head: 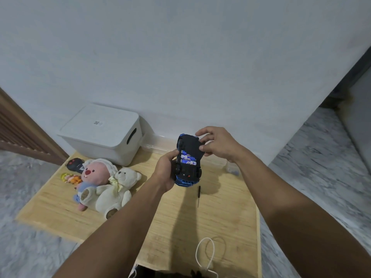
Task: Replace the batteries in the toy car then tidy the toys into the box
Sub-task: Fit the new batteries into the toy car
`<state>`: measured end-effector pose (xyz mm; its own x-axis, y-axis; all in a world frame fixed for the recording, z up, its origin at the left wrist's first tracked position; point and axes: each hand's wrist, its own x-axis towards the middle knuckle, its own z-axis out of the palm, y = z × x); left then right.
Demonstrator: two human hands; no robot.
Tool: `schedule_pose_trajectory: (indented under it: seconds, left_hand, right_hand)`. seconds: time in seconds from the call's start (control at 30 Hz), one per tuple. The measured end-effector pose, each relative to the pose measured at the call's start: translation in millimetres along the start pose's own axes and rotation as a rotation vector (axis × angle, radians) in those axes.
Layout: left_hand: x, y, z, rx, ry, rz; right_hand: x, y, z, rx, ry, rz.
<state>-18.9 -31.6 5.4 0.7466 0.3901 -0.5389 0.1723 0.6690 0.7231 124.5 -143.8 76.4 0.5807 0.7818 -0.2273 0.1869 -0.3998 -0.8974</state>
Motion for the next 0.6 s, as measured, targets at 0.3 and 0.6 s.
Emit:
schedule_pose_trajectory:
  seconds: [0.3,0.6]
  left_hand:
    - [-3.2,2.9,4.3,0.007,-0.042,-0.003]
    - [-6.2,6.7,6.1,0.022,-0.049,0.013]
  right_hand:
    - [-1.2,-2.2,9.8,-0.059,0.007,-0.072]
    - [-0.8,1.3,15.5,-0.073,0.032,-0.061]
